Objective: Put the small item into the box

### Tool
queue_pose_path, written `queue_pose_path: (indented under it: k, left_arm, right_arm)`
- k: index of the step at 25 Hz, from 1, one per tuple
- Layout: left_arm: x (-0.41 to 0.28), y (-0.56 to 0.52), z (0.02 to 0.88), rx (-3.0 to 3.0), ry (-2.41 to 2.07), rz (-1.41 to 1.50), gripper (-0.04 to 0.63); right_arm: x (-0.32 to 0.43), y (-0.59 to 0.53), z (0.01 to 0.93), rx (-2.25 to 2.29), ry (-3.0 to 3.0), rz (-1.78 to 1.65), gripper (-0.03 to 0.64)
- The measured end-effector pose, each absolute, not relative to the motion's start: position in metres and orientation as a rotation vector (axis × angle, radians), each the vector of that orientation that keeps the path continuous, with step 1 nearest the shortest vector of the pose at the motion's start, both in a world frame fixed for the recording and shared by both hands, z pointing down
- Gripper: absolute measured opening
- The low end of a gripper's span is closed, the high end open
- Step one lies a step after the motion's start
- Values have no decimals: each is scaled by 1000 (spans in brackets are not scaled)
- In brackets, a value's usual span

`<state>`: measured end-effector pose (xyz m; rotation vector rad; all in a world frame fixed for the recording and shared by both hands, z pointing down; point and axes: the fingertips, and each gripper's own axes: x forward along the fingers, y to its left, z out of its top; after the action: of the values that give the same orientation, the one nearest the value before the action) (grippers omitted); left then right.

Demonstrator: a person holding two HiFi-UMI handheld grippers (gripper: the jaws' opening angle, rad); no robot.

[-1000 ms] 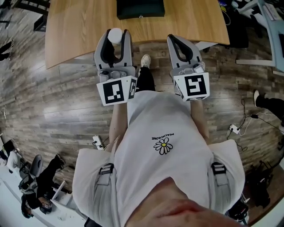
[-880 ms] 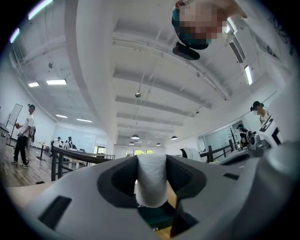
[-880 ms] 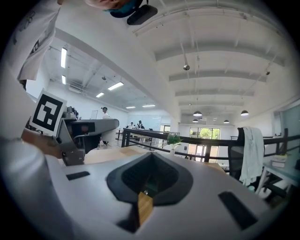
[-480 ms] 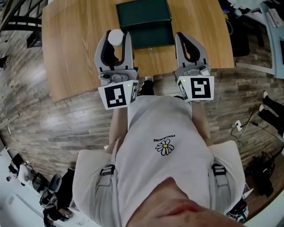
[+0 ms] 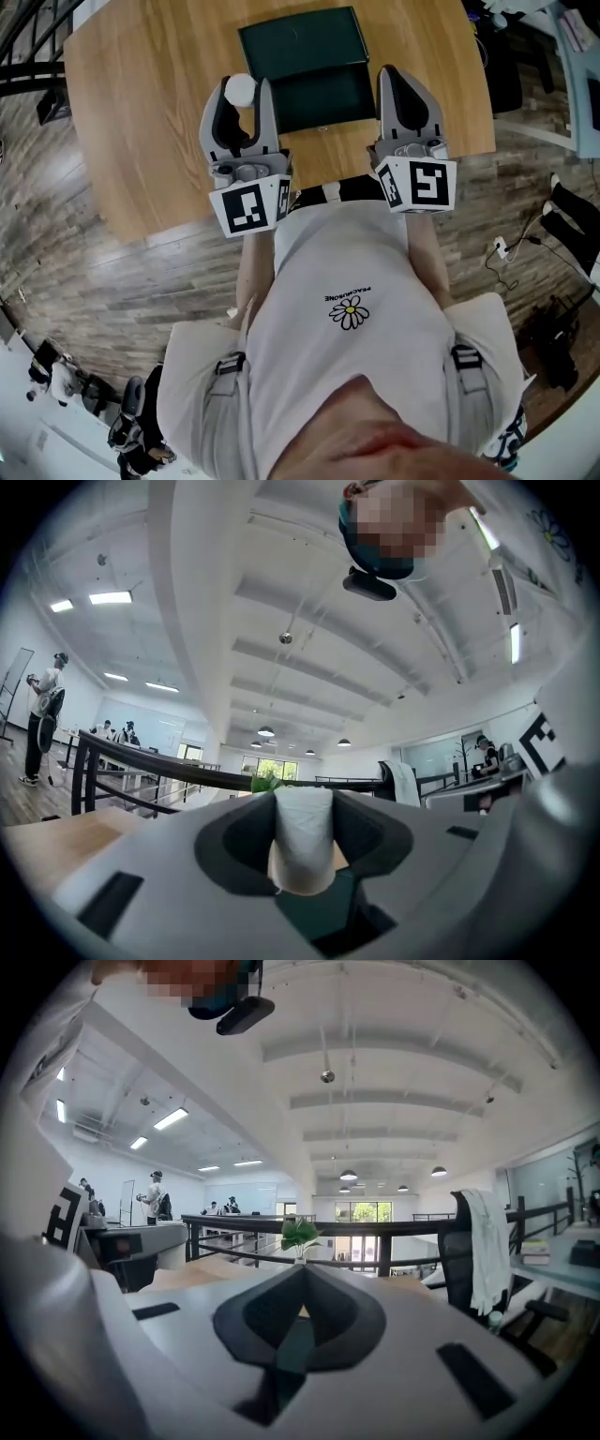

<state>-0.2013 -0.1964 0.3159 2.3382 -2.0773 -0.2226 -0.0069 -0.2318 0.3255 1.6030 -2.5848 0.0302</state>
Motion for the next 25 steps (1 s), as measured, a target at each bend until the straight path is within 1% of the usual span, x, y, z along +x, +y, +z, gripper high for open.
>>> queue_pose_path:
  k: [3,7,19,25]
  left_arm:
    - [-204,-199,323,2301,-2112,-177,183]
    - [-201,-205,327,2304,-2132,-128,184]
    - [-209,-210,327,2271,-2200,-90,184]
    - [-196,-217,328,2301,-2163,-71,184]
  right_arm:
    - [-8,-243,332,1575,-2607,77,6]
    - [-12,-254,327,1547,-2640,44,6]
    - [-21,-267,313,1493,-2715,-1,6]
    - [-10,-265,317,1490,-2709,11,6]
